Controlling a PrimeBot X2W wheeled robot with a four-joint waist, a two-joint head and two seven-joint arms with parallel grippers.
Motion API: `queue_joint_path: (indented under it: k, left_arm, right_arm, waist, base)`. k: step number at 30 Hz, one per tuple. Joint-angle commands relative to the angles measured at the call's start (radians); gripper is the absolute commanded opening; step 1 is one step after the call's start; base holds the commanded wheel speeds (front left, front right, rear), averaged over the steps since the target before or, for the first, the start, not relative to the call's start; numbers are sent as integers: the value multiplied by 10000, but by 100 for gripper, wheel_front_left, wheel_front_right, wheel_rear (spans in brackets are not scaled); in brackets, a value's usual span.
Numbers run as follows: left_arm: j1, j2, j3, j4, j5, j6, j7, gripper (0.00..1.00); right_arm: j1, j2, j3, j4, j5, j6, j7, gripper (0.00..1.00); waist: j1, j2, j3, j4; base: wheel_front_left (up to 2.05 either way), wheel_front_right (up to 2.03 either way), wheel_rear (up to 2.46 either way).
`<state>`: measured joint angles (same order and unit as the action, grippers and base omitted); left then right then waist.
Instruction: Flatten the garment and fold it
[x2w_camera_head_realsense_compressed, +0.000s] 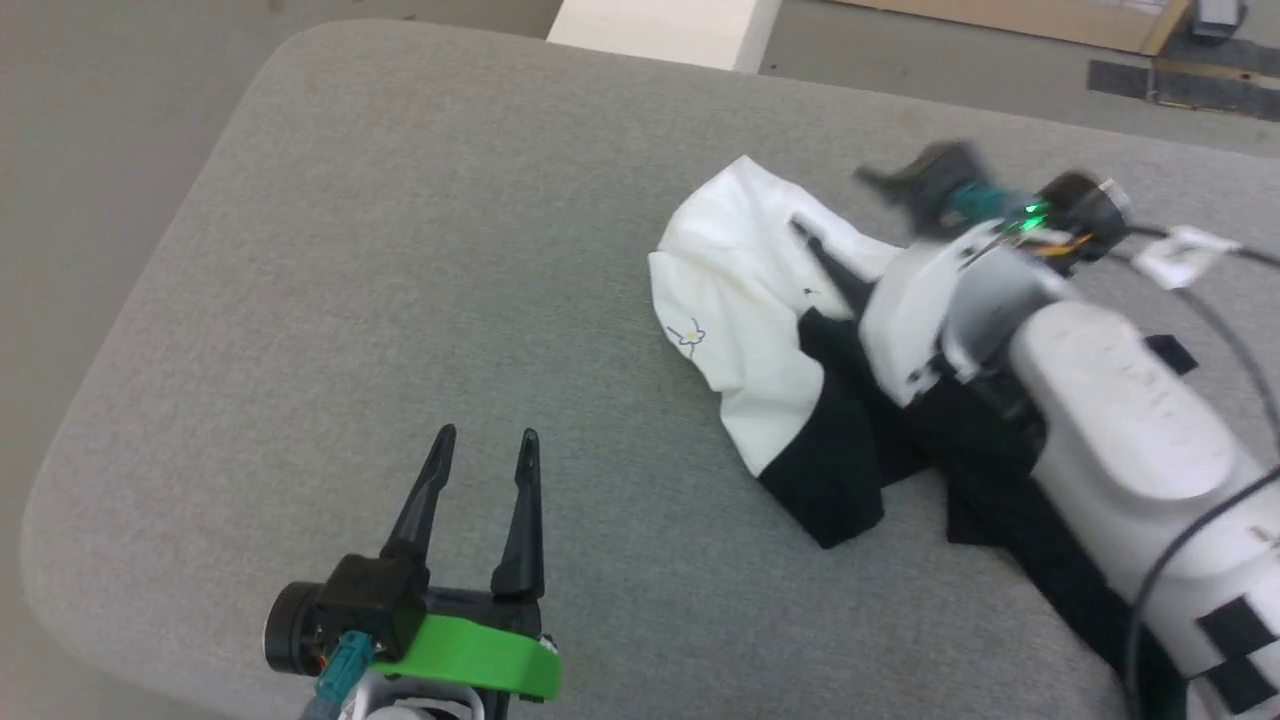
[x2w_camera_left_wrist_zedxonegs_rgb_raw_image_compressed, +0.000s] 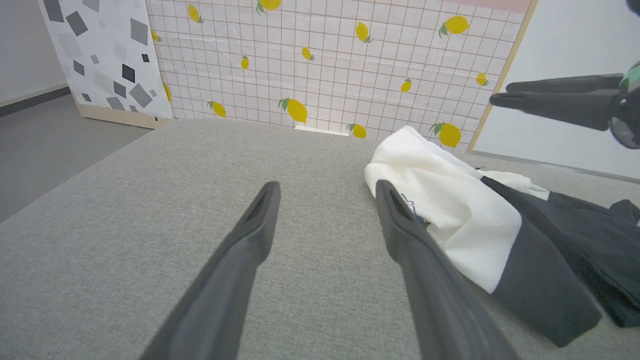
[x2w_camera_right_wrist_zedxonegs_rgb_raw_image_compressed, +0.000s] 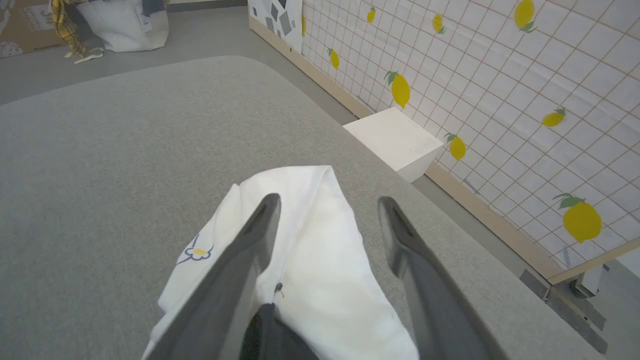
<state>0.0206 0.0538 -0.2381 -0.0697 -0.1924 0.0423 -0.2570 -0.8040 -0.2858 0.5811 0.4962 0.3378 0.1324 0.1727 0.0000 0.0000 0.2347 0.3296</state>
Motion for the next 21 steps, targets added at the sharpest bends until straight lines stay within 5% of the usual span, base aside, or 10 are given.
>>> queue_joint_path:
  k: [1, 11, 16, 21]
  left_arm:
    - [-49, -36, 76, -14, 74, 28, -47, 100]
    - [244, -3, 577, -412, 467, -91, -47, 100]
    - [189, 19, 706, -583, 634, -178, -47, 100]
    - [89, 10, 706, -596, 686, -256, -47, 100]
  right_arm:
    - [-119, -211, -242, -184, 91, -17, -195, 100]
    - [3119, -1245, -4097, -3100, -400, -17, 33, 100]
    - [5994, -644, -6082, -5203, -718, -17, 935, 100]
    - [8272, 456, -6840, -6734, -936, -17, 1630, 100]
  waist:
    - [0, 0, -206, -282]
    - [0, 0, -387, -1243]
    - [0, 0, -91, -1497]
    - [0, 0, 179, -1511]
  base:
    - [0, 0, 0]
    - [0, 0, 0]
    - [0, 0, 0]
    - [0, 0, 0]
